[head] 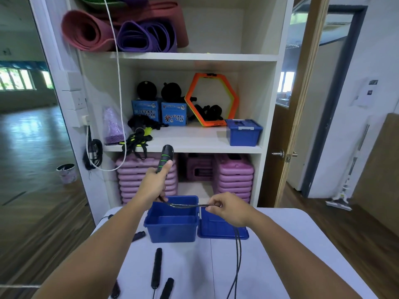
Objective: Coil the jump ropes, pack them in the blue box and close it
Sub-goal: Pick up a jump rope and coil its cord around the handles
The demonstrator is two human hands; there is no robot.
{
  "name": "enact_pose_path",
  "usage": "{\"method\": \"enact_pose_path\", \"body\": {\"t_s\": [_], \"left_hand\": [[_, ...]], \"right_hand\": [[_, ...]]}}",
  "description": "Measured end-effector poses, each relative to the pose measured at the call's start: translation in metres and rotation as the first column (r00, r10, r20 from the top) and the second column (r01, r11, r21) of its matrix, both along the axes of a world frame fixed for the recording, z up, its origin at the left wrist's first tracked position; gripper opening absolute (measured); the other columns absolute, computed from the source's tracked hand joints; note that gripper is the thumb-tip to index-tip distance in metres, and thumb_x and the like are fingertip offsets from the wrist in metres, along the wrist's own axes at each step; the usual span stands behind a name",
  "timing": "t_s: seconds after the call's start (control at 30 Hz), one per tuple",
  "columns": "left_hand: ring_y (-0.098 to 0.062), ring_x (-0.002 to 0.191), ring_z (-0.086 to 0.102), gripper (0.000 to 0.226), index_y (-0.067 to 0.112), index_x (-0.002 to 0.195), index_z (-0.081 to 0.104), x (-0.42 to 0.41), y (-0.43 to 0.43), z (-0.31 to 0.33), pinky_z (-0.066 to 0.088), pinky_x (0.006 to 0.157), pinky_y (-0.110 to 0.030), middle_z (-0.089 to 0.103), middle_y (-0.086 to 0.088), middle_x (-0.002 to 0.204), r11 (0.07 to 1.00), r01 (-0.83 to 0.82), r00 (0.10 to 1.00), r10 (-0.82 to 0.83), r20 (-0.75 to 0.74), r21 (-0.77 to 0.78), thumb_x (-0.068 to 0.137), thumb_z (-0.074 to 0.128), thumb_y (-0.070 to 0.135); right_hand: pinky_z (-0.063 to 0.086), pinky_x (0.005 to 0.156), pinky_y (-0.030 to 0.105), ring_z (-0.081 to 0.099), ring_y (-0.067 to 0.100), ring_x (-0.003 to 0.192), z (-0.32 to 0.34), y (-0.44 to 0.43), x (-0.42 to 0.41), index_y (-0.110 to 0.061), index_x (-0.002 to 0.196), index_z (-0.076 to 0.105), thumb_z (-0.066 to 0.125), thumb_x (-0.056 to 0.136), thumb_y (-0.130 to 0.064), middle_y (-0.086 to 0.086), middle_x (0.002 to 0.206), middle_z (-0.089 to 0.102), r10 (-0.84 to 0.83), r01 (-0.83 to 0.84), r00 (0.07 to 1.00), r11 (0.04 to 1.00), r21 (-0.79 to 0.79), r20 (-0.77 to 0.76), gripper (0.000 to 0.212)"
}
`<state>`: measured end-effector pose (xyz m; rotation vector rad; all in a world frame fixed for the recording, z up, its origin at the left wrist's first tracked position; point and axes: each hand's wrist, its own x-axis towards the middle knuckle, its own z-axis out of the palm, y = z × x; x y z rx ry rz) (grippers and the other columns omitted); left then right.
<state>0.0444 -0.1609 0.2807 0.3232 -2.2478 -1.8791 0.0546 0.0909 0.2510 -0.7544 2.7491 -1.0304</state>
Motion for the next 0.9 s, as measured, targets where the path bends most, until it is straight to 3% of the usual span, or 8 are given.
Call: {"method": "enact_pose_path", "body": {"t_s": [0.13, 0.27, 0.37, 0.43, 0.5, 0.6, 0.77, 0.9], "left_hand": [[-0.021, 0.056, 0.043, 0.061, 0.017, 0.106, 0.053, 0.008, -0.014, -0.008, 0.047, 0.056, -0.036, 0.042, -0.009, 0.068, 0.98, 0.115, 0.993, -0.111, 0.034, -0.16, 0.083, 0.055, 0.074], [-0.023, 0.06, 0.049, 0.043, 0.024, 0.108, 0.051, 0.02, -0.02, -0.006, 0.053, 0.049, -0.032, 0.046, -0.011, 0.071, 0.894, 0.243, 0.97, -0.228, 0.085, -0.377, 0.093, 0.05, 0.064], [-0.025, 0.059, 0.056, 0.046, 0.032, 0.114, 0.05, 0.03, -0.025, -0.005, 0.057, 0.048, -0.037, 0.053, -0.004, 0.075, 0.758, 0.325, 0.945, -0.285, 0.16, -0.566, 0.09, 0.048, 0.071], [-0.028, 0.067, 0.066, 0.065, 0.035, 0.119, 0.049, 0.036, -0.025, -0.002, 0.06, 0.061, -0.04, 0.06, 0.002, 0.087, 0.635, 0.374, 0.926, -0.301, 0.23, -0.676, 0.08, 0.041, 0.086], [-0.017, 0.074, 0.065, 0.07, 0.033, 0.12, 0.052, 0.041, -0.021, 0.001, 0.056, 0.06, -0.03, 0.06, 0.007, 0.092, 0.504, 0.415, 0.906, -0.301, 0.296, -0.757, 0.078, 0.038, 0.087], [-0.006, 0.061, 0.048, 0.052, 0.025, 0.116, 0.057, 0.051, -0.01, 0.008, 0.035, 0.045, -0.017, 0.049, 0.008, 0.073, 0.435, 0.448, 0.886, -0.334, 0.323, -0.781, 0.091, 0.045, 0.068], [0.004, 0.047, 0.047, 0.039, 0.027, 0.116, 0.059, 0.055, -0.005, 0.014, 0.037, 0.04, -0.009, 0.046, 0.01, 0.063, 0.461, 0.474, 0.859, -0.429, 0.28, -0.75, 0.091, 0.06, 0.057], [0.0, 0.062, 0.05, 0.047, 0.05, 0.108, 0.055, 0.056, -0.003, 0.018, 0.041, 0.056, -0.015, 0.06, 0.008, 0.078, 0.38, 0.505, 0.796, -0.553, 0.247, -0.775, 0.072, 0.059, 0.08]], "right_hand": [[0.048, 0.069, 0.031, 0.058, 0.014, 0.074, 0.009, 0.0, -0.002, -0.024, 0.097, 0.071, 0.058, 0.097, -0.036, -0.007, 0.081, 0.067, 0.033, -0.029, 0.998, 0.997, 0.072, -0.054, 0.018], [0.053, 0.079, 0.039, 0.064, 0.02, 0.086, 0.016, 0.003, -0.01, -0.025, 0.095, 0.071, 0.061, 0.095, -0.041, -0.002, 0.089, 0.071, 0.016, -0.009, 0.997, 0.995, 0.098, -0.081, 0.02], [0.051, 0.073, 0.032, 0.062, 0.015, 0.078, 0.026, 0.003, -0.013, -0.023, 0.092, 0.072, 0.063, 0.094, -0.039, -0.004, 0.085, 0.071, 0.029, -0.02, 0.994, 0.996, 0.086, -0.106, 0.018], [0.05, 0.07, 0.032, 0.06, 0.014, 0.073, 0.036, 0.001, -0.014, -0.024, 0.09, 0.072, 0.064, 0.093, -0.038, -0.002, 0.083, 0.071, 0.04, -0.029, 0.989, 0.996, 0.079, -0.141, 0.017], [0.052, 0.071, 0.037, 0.063, 0.021, 0.076, 0.045, -0.002, -0.017, -0.023, 0.09, 0.073, 0.066, 0.092, -0.037, 0.0, 0.083, 0.072, 0.05, -0.036, 0.981, 0.996, 0.081, -0.188, 0.016], [0.054, 0.073, 0.042, 0.066, 0.027, 0.077, 0.054, -0.002, -0.02, -0.025, 0.088, 0.073, 0.068, 0.09, -0.038, 0.001, 0.083, 0.073, 0.065, -0.049, 0.972, 0.996, 0.075, -0.225, 0.014], [0.05, 0.076, 0.034, 0.064, 0.02, 0.083, 0.068, 0.001, -0.018, -0.017, 0.091, 0.077, 0.073, 0.086, -0.033, -0.001, 0.083, 0.074, 0.065, -0.068, 0.968, 0.998, -0.006, -0.243, 0.017], [0.047, 0.071, 0.025, 0.058, 0.004, 0.071, 0.075, 0.005, -0.016, -0.014, 0.087, 0.078, 0.078, 0.082, -0.029, -0.001, 0.08, 0.074, 0.065, -0.083, 0.981, 0.992, -0.094, -0.184, 0.015]]}}
